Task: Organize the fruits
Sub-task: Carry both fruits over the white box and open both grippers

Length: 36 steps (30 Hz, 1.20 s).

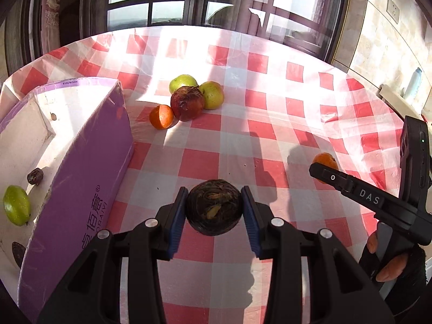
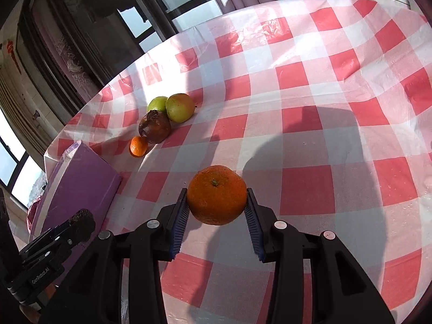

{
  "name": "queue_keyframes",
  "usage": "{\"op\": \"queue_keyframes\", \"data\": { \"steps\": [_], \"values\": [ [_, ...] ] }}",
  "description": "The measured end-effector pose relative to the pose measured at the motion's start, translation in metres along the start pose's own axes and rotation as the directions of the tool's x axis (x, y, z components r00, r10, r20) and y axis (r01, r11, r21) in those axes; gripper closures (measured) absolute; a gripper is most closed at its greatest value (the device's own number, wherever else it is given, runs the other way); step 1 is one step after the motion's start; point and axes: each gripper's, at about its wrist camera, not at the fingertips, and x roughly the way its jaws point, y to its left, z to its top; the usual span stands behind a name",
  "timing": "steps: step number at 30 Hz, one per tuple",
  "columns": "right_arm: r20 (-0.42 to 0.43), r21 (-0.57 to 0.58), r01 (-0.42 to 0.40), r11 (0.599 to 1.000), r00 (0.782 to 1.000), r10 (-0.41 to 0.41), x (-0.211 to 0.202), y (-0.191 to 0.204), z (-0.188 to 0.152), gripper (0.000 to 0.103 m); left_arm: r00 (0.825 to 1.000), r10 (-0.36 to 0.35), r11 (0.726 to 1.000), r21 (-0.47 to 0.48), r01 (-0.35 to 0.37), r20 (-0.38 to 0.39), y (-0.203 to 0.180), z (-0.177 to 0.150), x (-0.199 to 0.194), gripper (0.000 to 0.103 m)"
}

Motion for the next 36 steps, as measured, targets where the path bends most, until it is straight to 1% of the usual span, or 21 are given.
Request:
{"op": "queue_keyframes", "data": {
  "steps": [3,6,10,13,16,18,20,22,23,25,27,29,32,34,36],
  "values": [
    [0.0,-0.026,-0.008,1.0,1.0,0.008,-0.011,0.019,0.0,0.063,1.0,-0.014,1.0,-0.015,0.014,0.02,0.009,0.006,-0.017,0.063],
    [0.015,-0.103,-0.033,0.994,0.999,0.035,-0.025,0.051,0.005,0.063,0.998,0.0,1.0,-0.02,0.001,0.068,0.022,0.019,-0.041,0.063],
    [0.032,-0.217,-0.094,0.972,0.994,0.103,-0.04,0.105,0.013,0.062,0.994,0.017,1.0,-0.012,-0.015,0.109,0.045,0.037,-0.071,0.063],
    [0.016,-0.293,-0.148,0.945,0.987,0.16,-0.041,0.147,0.014,0.062,0.991,0.042,0.999,0.0,-0.042,0.127,0.071,0.055,-0.09,0.063],
    [-0.03,-0.371,-0.204,0.906,0.978,0.208,-0.034,0.19,0.009,0.062,0.995,0.062,0.997,0.031,-0.064,0.077,0.102,0.074,-0.096,0.063],
    [-0.072,-0.426,-0.237,0.873,0.971,0.229,-0.027,0.219,0.003,0.062,0.996,0.086,0.994,0.066,-0.086,0.016,0.124,0.083,-0.088,0.063],
    [-0.122,-0.478,-0.269,0.836,0.963,0.24,-0.018,0.247,-0.003,0.062,0.991,0.117,0.99,0.092,-0.112,-0.058,0.149,0.088,-0.073,0.063],
    [-0.172,-0.539,-0.287,0.792,0.958,0.231,-0.007,0.276,-0.01,0.062,0.979,0.141,0.985,0.117,-0.124,-0.146,0.173,0.089,-0.053,0.063],
    [-0.2,-0.574,-0.293,0.765,0.956,0.216,-0.001,0.291,-0.014,0.062,0.973,0.145,0.986,0.114,-0.125,-0.181,0.184,0.089,-0.044,0.063],
    [-0.25,-0.63,-0.303,0.715,0.951,0.182,0.012,0.316,-0.025,0.062,0.951,0.185,0.98,0.126,-0.157,-0.249,0.207,0.086,-0.023,0.063],
    [-0.302,-0.682,-0.302,0.666,0.946,0.119,0.03,0.339,-0.038,0.062,0.929,0.216,0.974,0.13,-0.184,-0.301,0.226,0.082,-0.003,0.063],
    [-0.337,-0.728,-0.278,0.627,0.941,0.026,0.051,0.353,-0.05,0.062,0.912,0.223,0.973,0.133,-0.188,-0.344,0.239,0.08,0.015,0.063],
    [-0.344,-0.795,-0.214,0.567,0.93,-0.131,0.082,0.364,-0.065,0.062,0.893,0.228,0.973,0.111,-0.201,-0.387,0.257,0.082,0.038,0.063],
    [-0.348,-0.825,-0.185,0.534,0.911,-0.22,0.1,0.37,-0.071,0.062,0.88,0.234,0.972,0.103,-0.211,-0.413,0.266,0.084,0.054,0.063],
    [-0.36,-0.85,-0.169,0.499,0.878,-0.316,0.119,0.376,-0.075,0.062,0.865,0.241,0.971,0.106,-0.216,-0.441,0.272,0.086,0.069,0.063]
  ]
}}
